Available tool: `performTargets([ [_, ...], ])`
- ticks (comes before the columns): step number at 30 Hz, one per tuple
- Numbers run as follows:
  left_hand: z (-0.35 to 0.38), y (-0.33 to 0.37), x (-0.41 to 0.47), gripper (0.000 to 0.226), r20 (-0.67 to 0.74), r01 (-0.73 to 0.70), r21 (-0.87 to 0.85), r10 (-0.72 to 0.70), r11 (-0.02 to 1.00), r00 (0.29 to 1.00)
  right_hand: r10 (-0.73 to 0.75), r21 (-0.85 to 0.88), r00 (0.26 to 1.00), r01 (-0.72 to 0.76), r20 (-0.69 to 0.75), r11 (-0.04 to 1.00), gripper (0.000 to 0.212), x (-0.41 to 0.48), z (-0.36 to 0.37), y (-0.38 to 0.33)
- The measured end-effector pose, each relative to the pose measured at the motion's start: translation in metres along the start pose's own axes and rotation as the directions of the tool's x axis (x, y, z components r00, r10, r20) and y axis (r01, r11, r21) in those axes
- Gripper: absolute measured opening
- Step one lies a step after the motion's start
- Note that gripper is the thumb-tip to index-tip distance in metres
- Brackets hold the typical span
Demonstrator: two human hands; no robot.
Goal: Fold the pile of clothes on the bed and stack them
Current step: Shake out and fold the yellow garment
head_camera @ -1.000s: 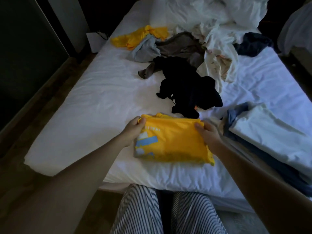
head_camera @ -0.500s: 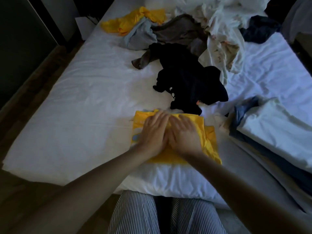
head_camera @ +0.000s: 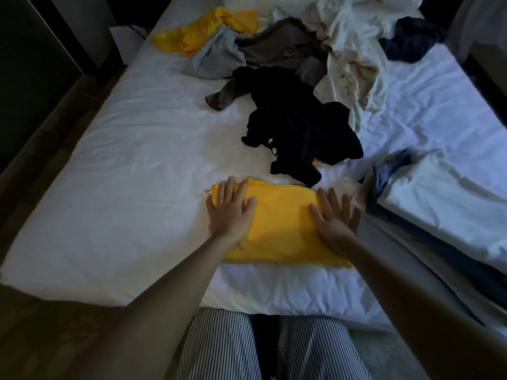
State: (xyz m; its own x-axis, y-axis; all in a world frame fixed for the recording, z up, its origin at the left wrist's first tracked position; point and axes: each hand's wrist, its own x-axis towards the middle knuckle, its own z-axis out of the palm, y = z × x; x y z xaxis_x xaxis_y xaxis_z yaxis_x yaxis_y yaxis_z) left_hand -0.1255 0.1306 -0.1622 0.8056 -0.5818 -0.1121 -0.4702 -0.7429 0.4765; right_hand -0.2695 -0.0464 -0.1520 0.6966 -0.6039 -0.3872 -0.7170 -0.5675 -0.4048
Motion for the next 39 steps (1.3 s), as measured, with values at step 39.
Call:
performTargets([
  [39,-0.106,0.125,-0.021,0.037,0.129,0.046,-0.712,0.066,0.701,0.989,0.014,0.984,1.0,0.016,-0.019,0.176,0.039,-0.077,-0.129,0.039],
])
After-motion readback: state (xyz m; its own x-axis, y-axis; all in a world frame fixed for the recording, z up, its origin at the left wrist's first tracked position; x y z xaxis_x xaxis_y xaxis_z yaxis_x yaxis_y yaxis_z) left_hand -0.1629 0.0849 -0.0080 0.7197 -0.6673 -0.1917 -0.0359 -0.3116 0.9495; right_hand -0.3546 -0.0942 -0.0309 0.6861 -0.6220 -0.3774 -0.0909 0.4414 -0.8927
